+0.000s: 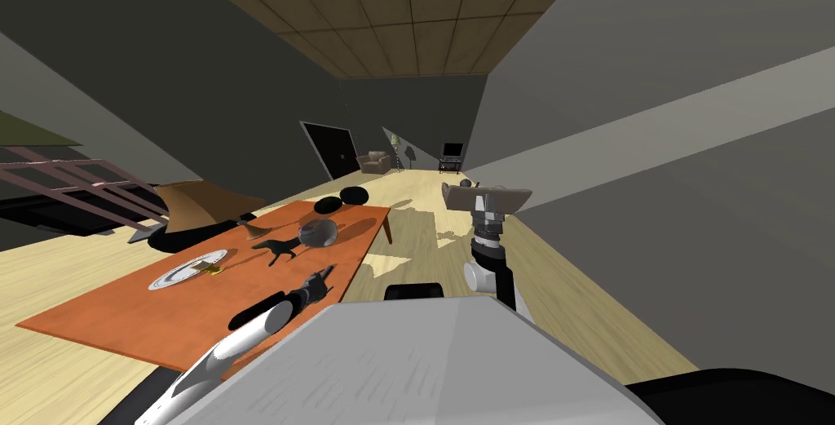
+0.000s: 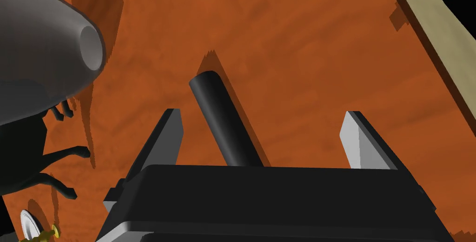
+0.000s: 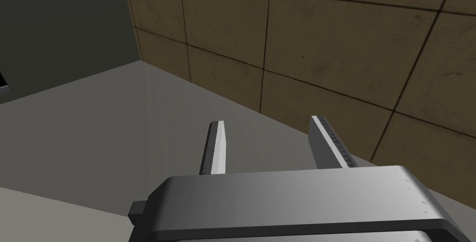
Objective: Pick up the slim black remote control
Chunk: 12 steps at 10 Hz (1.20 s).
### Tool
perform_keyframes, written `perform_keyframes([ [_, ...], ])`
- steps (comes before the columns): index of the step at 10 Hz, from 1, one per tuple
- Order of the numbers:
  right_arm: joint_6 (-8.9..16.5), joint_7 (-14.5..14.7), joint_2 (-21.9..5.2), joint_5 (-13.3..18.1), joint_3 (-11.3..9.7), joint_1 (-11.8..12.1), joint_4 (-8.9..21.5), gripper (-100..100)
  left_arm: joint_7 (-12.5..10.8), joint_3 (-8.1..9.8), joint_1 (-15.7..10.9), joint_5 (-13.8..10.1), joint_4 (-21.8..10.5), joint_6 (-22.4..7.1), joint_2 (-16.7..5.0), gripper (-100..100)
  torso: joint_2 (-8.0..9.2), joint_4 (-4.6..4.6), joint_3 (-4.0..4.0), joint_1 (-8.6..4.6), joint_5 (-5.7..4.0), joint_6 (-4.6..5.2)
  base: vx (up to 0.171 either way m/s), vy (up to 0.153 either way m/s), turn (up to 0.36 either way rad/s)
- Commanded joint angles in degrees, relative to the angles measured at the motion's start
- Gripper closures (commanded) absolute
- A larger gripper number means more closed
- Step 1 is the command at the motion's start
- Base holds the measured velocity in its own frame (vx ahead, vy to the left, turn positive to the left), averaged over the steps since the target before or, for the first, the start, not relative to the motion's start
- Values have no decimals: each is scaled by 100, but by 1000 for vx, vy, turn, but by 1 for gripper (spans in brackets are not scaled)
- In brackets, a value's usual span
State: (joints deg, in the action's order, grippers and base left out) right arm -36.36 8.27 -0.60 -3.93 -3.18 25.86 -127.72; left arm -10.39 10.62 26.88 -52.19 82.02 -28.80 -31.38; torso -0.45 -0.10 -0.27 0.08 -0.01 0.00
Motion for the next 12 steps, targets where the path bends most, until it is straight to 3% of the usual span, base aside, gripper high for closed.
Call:
perform_keyframes([
  [1,0,0,0,0,0,0,0,0,-46,24,-7,-143,-146,-173,-63,-100,0,0,0,0,0,0,104,12,23],
  [2,0,0,0,0,0,0,0,0,-140,81,-5,-359,-380,-409,-163,-100,5,0,2,4,1,1,119,-8,43],
  [4,0,0,0,0,0,-1,0,0,-140,81,-5,-367,-380,-415,-163,-100,7,0,3,-3,0,1,71,-5,12],
  [5,0,0,0,0,0,-1,0,0,-232,136,-2,-568,-581,-644,-259,-100,23,4,12,-1,0,1,89,16,34],
  [6,0,0,0,0,0,0,0,0,-232,136,-2,-581,-605,-644,-259,-100,14,3,8,6,1,0,90,2,25],
  [8,0,0,0,0,0,0,0,0,-411,234,7,-981,-1025,-1006,-437,-100,10,2,5,10,2,0,118,42,63],
  [9,0,0,-1,0,1,0,0,0,-411,234,7,-981,-1025,-1063,-437,-100,-1,-1,-1,22,5,0,124,24,16],
  [12,0,0,0,0,0,0,0,0,-654,344,25,-1492,-1571,-1576,-645,-100,-6,-2,-4,6,1,0,147,17,50],
])
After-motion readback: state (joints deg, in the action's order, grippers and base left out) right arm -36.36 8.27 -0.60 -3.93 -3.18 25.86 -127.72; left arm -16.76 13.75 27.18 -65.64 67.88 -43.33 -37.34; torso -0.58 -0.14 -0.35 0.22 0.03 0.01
